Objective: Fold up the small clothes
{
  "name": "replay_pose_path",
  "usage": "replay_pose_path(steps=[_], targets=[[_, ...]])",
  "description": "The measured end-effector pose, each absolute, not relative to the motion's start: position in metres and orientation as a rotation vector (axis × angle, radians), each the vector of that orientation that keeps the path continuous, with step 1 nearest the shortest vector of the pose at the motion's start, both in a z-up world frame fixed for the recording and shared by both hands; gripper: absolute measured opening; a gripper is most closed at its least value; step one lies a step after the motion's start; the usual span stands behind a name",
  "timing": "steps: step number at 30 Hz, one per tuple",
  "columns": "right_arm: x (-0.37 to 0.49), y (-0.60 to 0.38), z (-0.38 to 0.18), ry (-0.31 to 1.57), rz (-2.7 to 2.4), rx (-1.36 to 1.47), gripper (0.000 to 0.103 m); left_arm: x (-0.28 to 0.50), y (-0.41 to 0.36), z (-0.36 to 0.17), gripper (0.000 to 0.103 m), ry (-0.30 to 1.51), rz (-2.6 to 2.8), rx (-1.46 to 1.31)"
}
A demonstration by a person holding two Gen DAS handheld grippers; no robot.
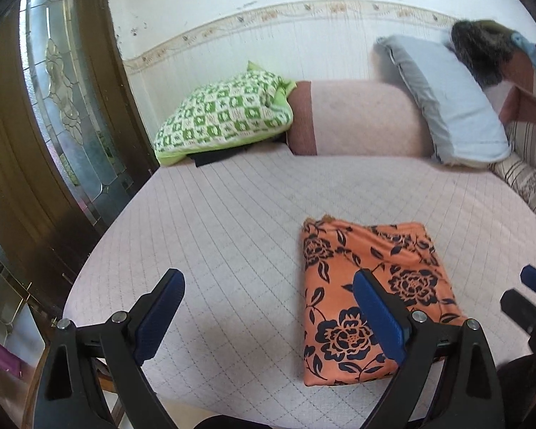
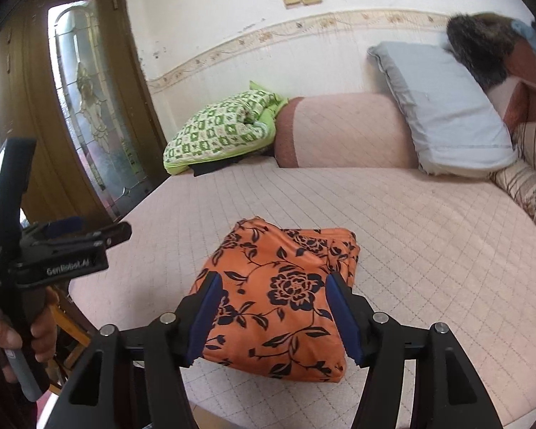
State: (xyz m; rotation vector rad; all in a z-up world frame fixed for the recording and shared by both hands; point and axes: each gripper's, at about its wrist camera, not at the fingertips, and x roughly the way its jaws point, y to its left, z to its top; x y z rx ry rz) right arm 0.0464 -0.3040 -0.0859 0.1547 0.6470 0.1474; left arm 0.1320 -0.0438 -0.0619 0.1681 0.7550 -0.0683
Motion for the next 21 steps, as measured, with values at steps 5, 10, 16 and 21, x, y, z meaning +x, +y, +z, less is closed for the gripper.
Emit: replay_pose_path(steps=[5,10,16,21], targets=[[0.040,-0.293,-0.075,0.616,0.156,0.121,0.064,0.127,-0.036,-0.049,0.095,0.743,-0.093,0.119],[0.038,-0.284,-0.075,0.622,0.160,0.094,0.064,0.121,-0.029,-0.041,0.095,0.706,-0.090,0.099],[0.038,-0.273,-0.077,0.627,0.174,0.068,0.064,0.117,-0.025,-0.037,0.095,0.684,-0.097,0.113],[0.038,-0.264,-0.078,0.633,0.186,0.053,0.064,0.112,-0.024,-0.034,0.095,0.663,-0.104,0.123]])
